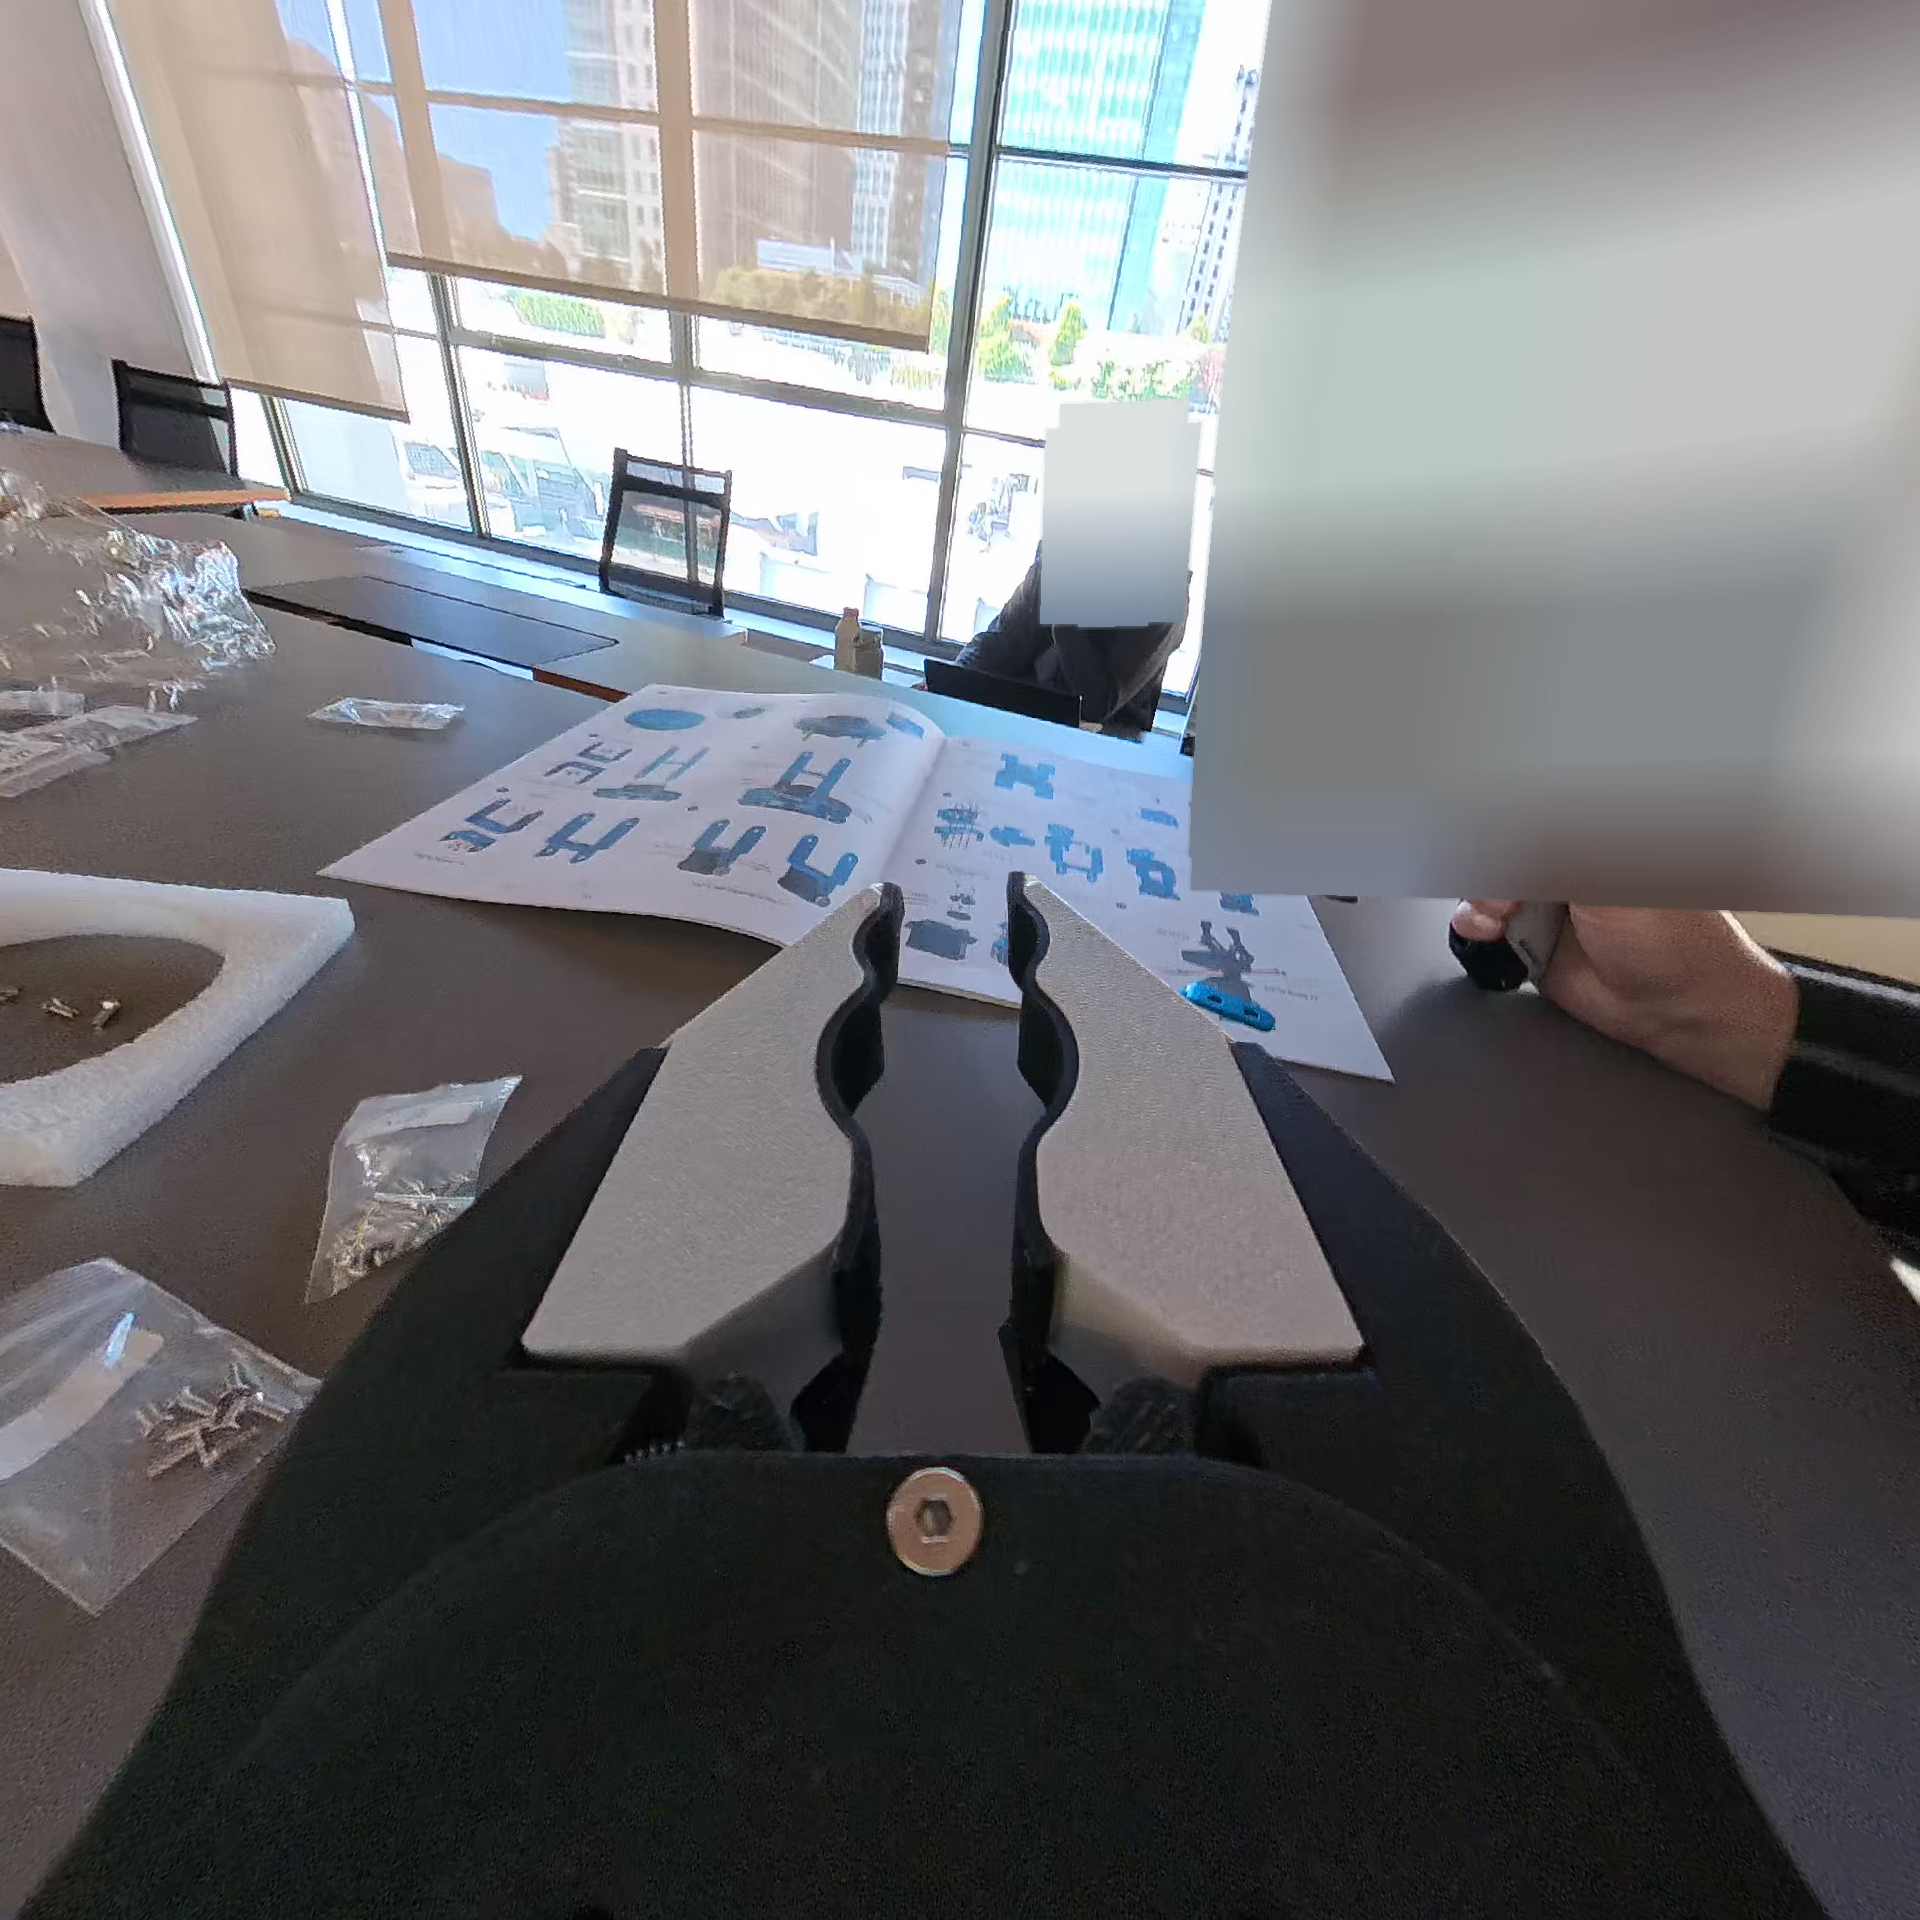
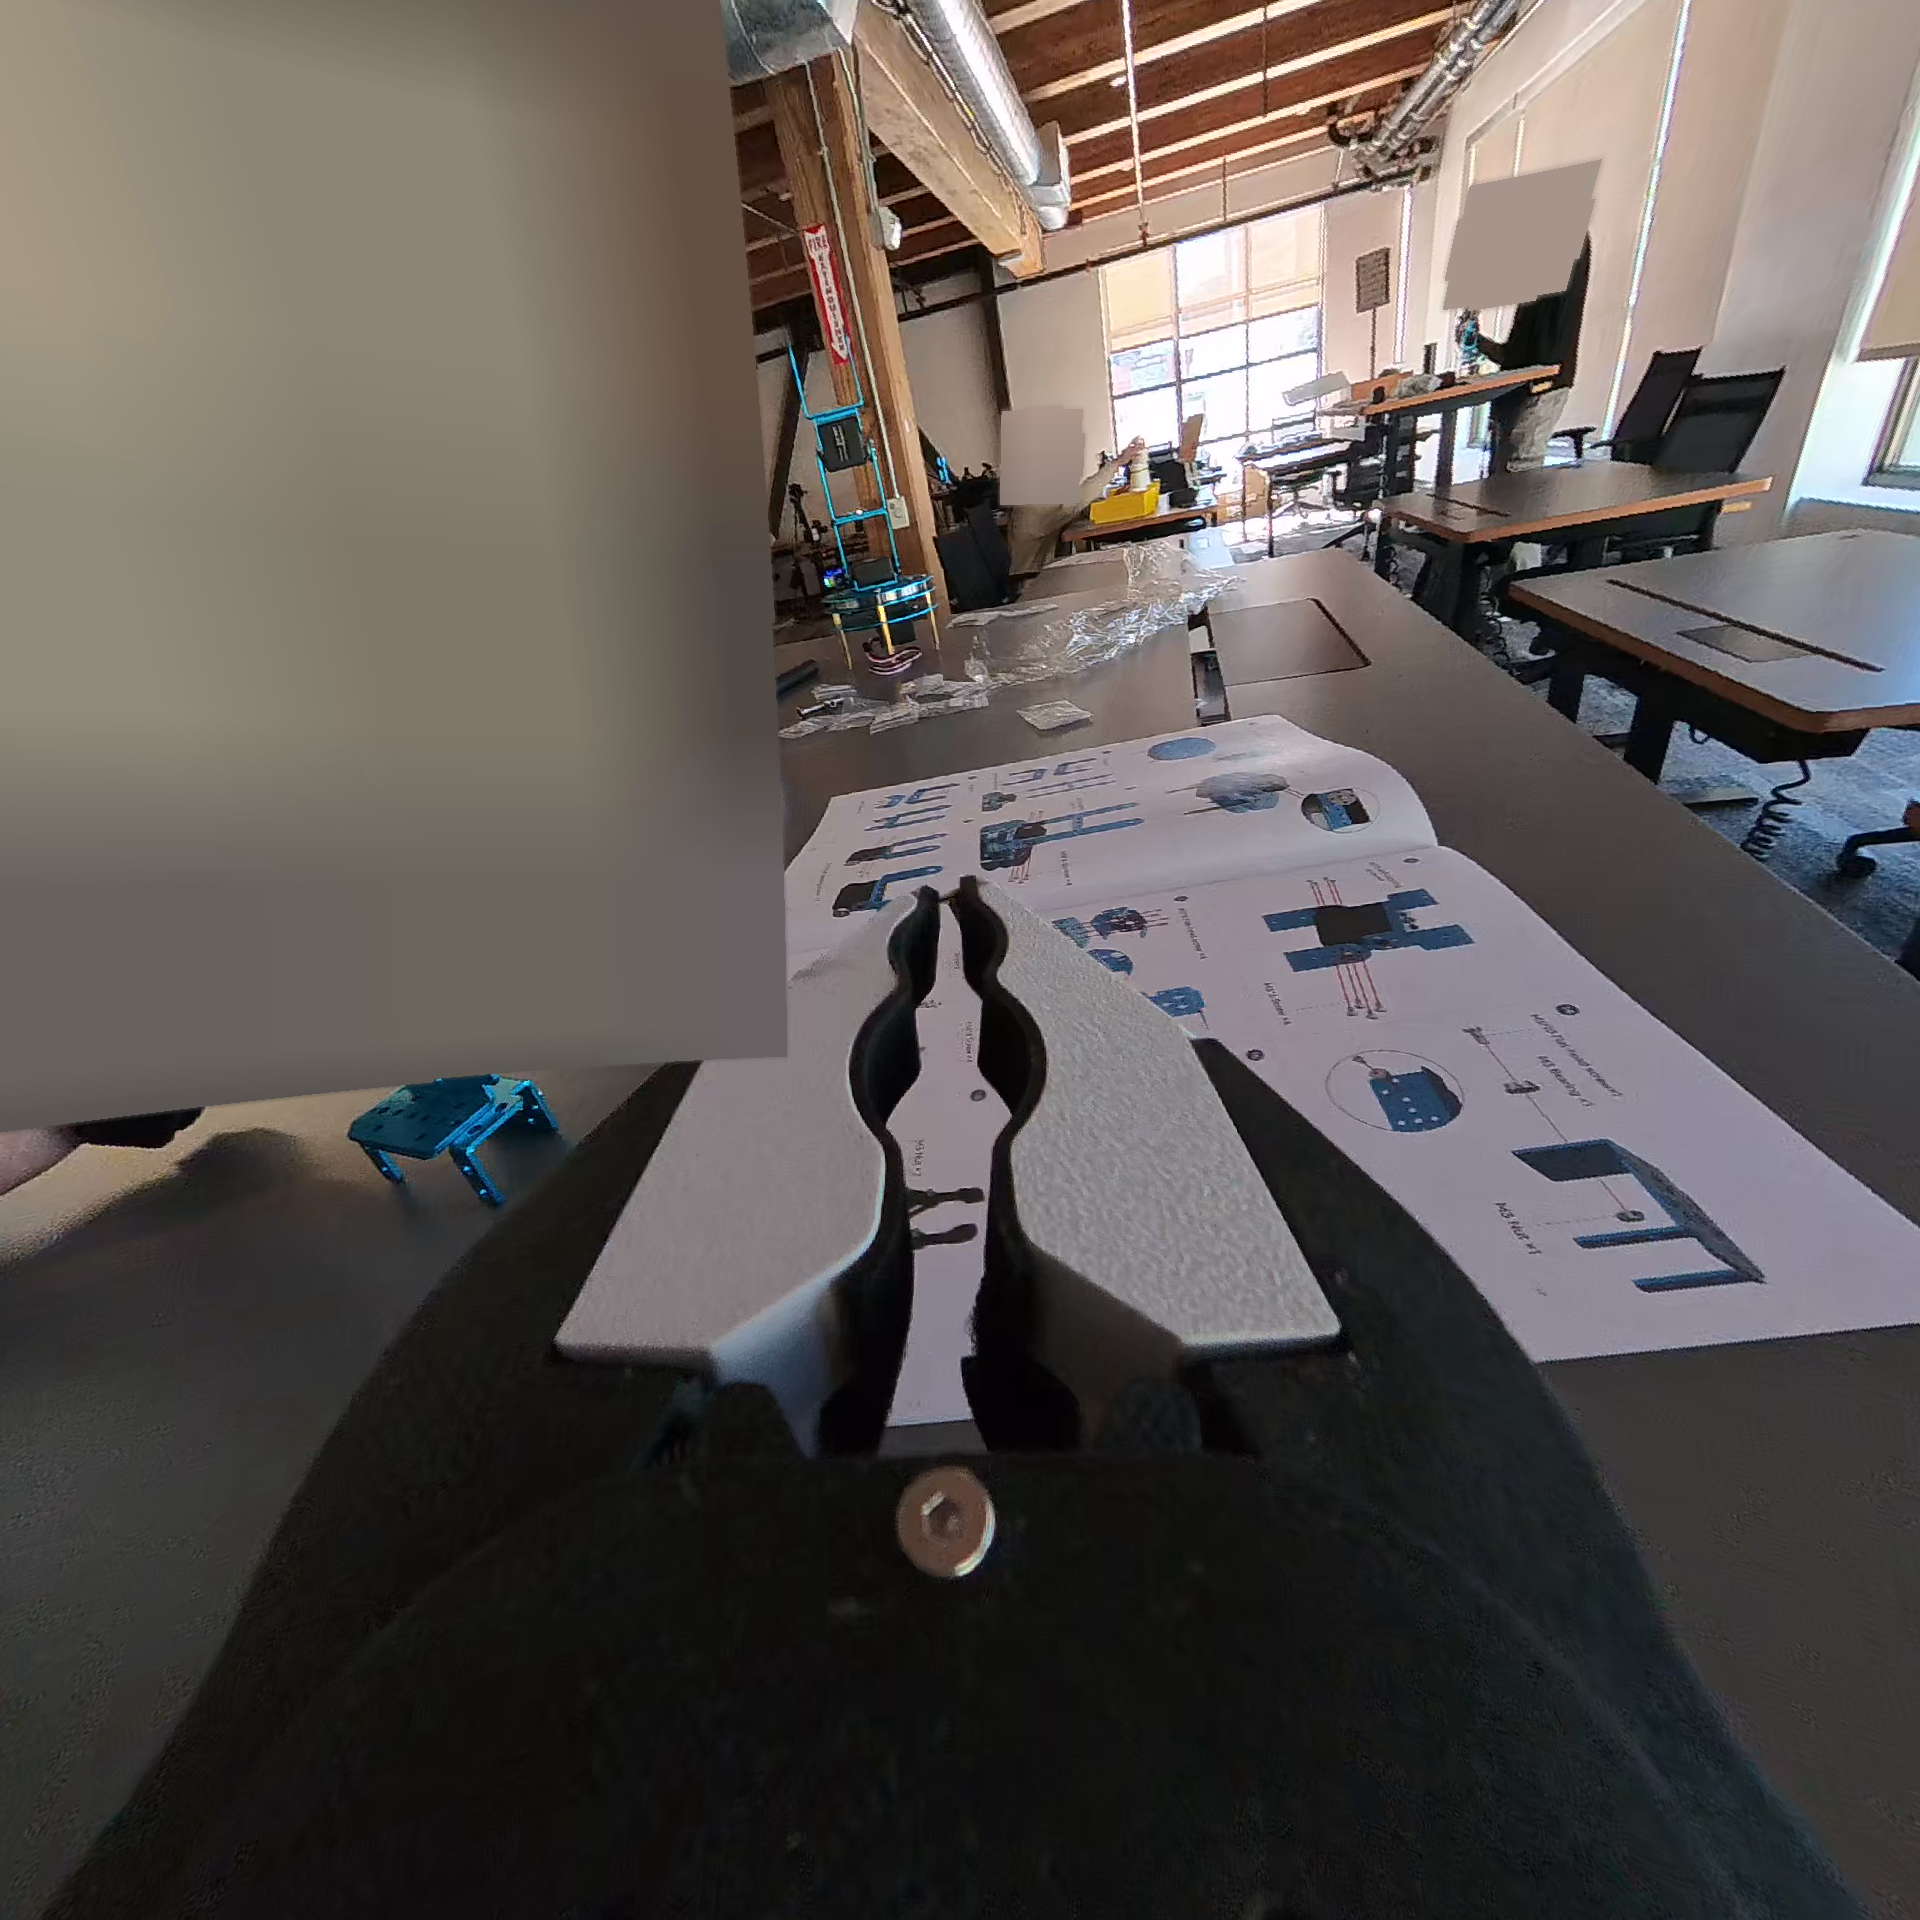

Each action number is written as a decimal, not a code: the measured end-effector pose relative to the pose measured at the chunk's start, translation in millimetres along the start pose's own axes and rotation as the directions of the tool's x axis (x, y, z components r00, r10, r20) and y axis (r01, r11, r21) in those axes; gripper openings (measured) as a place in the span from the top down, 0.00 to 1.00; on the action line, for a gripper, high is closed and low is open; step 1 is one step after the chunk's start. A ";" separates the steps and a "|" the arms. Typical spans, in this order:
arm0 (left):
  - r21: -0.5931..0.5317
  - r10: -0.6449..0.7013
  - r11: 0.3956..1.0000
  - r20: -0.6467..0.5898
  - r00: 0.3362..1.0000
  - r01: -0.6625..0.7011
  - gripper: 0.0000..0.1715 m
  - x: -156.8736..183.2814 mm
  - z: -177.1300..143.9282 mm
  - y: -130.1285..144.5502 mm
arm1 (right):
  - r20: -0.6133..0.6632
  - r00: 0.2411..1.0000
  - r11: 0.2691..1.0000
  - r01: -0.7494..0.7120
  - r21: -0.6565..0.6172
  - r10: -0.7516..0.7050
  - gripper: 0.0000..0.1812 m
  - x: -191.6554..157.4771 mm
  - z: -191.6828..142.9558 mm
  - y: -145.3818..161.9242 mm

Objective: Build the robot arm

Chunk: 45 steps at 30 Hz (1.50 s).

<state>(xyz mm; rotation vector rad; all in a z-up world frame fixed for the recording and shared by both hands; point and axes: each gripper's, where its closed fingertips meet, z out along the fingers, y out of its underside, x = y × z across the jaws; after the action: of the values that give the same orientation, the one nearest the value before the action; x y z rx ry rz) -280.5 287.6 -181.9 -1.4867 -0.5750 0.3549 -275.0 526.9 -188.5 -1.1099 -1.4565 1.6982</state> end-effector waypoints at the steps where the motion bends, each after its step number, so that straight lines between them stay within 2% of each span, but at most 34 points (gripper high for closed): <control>1: 0.005 -0.013 1.000 0.000 1.000 0.013 0.89 -0.9 -0.2 -0.8 | 0.017 1.000 1.000 -0.006 0.002 0.006 0.98 -2.6 0.4 -0.1; 5: -0.001 -0.024 1.000 0.006 1.000 0.024 0.89 -3.5 -3.2 0.1 | 0.166 0.986 0.999 -0.032 -0.003 0.032 0.99 -39.0 2.7 0.7; 10: -0.019 -0.055 0.998 -0.013 0.998 0.054 0.86 -1.8 -4.8 3.2 | 0.281 0.960 0.996 0.010 -0.083 0.013 0.98 -112.6 2.7 3.3; 13: -0.037 -0.048 0.998 -0.018 0.999 0.048 0.86 -2.1 -4.3 3.7 | 0.344 0.935 0.987 -0.030 -0.157 0.083 0.98 -154.9 7.9 21.3; 16: -0.049 -0.041 0.998 -0.005 0.999 0.041 0.86 -4.0 -3.2 5.0 | 0.316 0.936 0.966 -0.074 -0.246 0.153 0.98 -175.5 18.8 46.1; 20: -0.075 -0.056 0.995 0.024 0.998 0.058 0.86 -9.9 0.4 11.7 | 0.245 0.909 0.915 -0.254 -0.313 0.336 0.98 -186.1 28.7 60.8; 23: -0.089 -0.060 0.994 0.018 0.998 0.061 0.86 -9.3 3.6 12.2 | 0.231 0.880 0.882 -0.326 -0.341 0.415 0.98 -193.3 31.5 70.2; 28: -0.104 -0.031 0.994 0.009 0.999 0.032 0.86 -2.3 1.8 6.9 | 0.207 0.900 0.900 -0.315 -0.301 0.384 0.98 -194.8 33.0 69.8; 33: -0.119 -0.012 0.993 0.000 1.000 0.012 0.86 3.4 -1.7 3.8 | 0.152 0.913 0.895 -0.318 -0.314 0.378 0.98 -195.3 39.0 76.1; 39: -0.144 -0.106 0.984 -0.016 0.994 0.102 0.86 2.1 -3.4 7.6 | 0.079 0.920 0.867 -0.330 -0.373 0.384 0.98 -193.0 44.1 88.4; 45: -0.185 -0.118 0.977 -0.075 0.990 0.103 0.87 7.4 -8.2 11.0 | 0.165 0.852 0.839 -0.422 -0.344 0.497 0.98 -203.8 38.4 75.5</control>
<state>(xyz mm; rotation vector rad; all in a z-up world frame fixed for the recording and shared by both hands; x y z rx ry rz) -268.5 285.7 -191.6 -1.6282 -0.6316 0.1544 -214.5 317.2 -221.8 -1.5613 -1.7438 2.0562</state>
